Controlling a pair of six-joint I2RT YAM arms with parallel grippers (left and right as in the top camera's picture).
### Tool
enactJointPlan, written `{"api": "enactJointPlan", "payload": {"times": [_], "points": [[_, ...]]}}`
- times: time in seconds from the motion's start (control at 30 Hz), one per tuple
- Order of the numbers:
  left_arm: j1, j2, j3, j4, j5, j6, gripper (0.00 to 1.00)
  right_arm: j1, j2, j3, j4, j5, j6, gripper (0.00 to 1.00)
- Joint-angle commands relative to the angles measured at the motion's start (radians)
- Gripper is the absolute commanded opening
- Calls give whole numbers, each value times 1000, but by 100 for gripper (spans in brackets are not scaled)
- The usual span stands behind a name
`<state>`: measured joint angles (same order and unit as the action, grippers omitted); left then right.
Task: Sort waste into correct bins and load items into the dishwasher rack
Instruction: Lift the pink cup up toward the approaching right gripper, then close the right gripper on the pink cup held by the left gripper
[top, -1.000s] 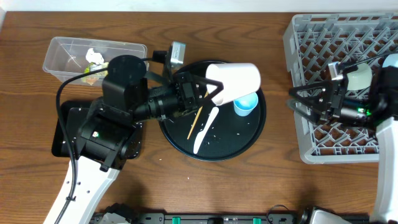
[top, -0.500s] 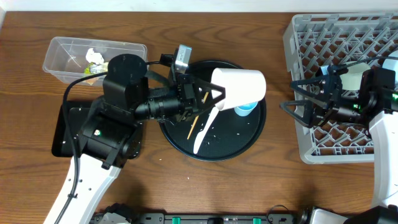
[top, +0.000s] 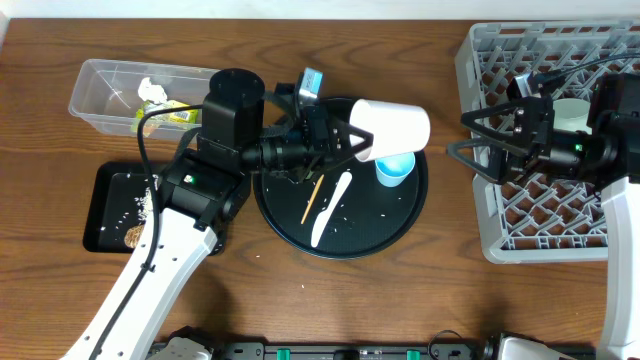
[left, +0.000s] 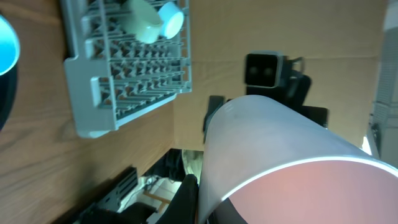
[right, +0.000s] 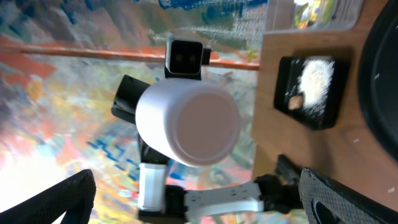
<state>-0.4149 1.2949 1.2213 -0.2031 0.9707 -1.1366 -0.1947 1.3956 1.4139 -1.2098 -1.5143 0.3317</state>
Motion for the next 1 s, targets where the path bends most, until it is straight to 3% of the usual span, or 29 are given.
{"api": "enactJointPlan", "payload": {"times": [0.0,0.13,0.27,0.63,0.8,0.97], "points": [[4,-11,3,60,39,-67,6,17,-5,10,-2,-45,102,99],[4,-11,3,175,87,-145,6,37,-4,10,6,-45,163,99],[4,-10,3,193,97,-171,6,59,-4,10,103,-45,294,99],[5,-10,3,349,142,-314,6,95,-50,12,651,-44,812,99],[4,-8,3,359,137,-321,6,129,-67,12,898,-44,1035,99],[17,-8,3,359,113,-320,6,170,-68,12,1047,-41,1164,99]]}}
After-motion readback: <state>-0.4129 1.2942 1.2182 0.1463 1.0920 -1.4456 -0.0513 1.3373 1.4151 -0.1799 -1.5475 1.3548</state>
